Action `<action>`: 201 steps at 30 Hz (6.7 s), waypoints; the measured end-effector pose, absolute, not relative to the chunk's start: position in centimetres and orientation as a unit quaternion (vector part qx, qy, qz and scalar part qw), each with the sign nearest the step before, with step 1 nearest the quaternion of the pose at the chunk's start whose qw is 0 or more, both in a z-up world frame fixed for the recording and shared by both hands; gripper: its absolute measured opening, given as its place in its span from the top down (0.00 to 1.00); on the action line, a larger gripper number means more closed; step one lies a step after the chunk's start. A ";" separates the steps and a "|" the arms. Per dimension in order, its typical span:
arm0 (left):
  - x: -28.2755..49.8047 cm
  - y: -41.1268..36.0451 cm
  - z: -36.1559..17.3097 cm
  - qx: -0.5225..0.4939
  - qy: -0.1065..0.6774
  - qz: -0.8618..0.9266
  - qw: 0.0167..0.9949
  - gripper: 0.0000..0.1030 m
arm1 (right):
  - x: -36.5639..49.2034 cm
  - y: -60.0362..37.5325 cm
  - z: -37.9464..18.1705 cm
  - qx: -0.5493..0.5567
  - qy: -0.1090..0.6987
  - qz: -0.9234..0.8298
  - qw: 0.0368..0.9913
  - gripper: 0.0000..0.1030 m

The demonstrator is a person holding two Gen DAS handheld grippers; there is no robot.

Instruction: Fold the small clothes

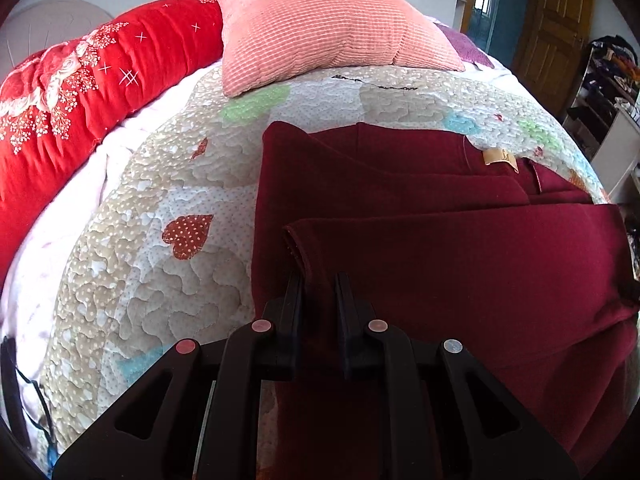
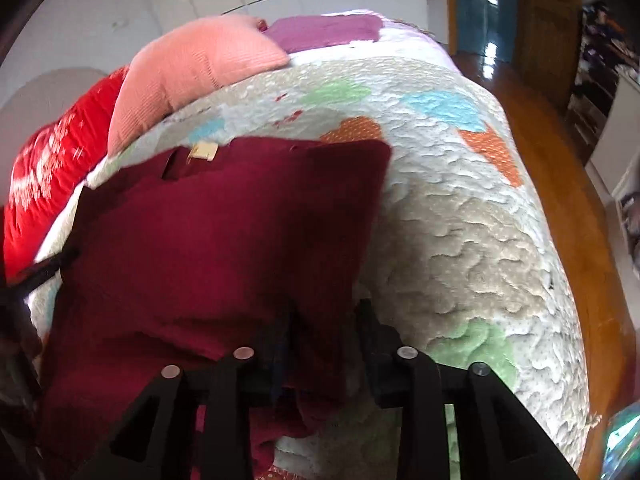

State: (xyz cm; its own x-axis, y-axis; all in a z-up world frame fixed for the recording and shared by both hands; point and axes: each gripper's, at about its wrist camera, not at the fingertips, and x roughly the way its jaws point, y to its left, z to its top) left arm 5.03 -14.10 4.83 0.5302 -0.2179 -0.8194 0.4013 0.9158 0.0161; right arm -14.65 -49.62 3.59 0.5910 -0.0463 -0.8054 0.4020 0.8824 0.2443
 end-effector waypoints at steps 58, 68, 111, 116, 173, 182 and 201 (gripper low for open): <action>-14.9 1.1 5.4 -0.036 0.538 -0.211 0.815 0.40 | -39.8 -35.9 6.3 0.218 0.431 0.072 0.873 0.89; -16.6 2.5 5.0 -0.038 0.548 -0.201 0.811 0.40 | -39.7 -35.9 1.5 0.309 0.455 0.095 0.830 0.44; -20.1 1.0 3.9 0.003 0.551 -0.216 0.806 0.70 | -38.7 -35.0 0.9 0.312 0.420 0.170 0.835 0.93; -20.1 2.8 3.4 -0.053 0.564 -0.207 0.798 0.57 | -38.8 -35.2 -0.1 0.353 0.411 0.209 0.814 0.59; 13.5 -17.1 5.0 -0.010 0.512 -0.147 0.846 0.27 | -4.8 -53.5 2.4 0.253 0.392 -0.134 0.874 0.94; 13.3 -17.3 4.9 0.016 0.499 -0.129 0.857 0.27 | -7.3 -54.2 5.0 0.268 0.363 -0.120 0.884 0.76; 1.9 -8.5 4.0 -0.035 0.484 -0.176 0.856 0.27 | -1.1 -48.1 4.7 0.224 0.414 -0.126 0.873 0.68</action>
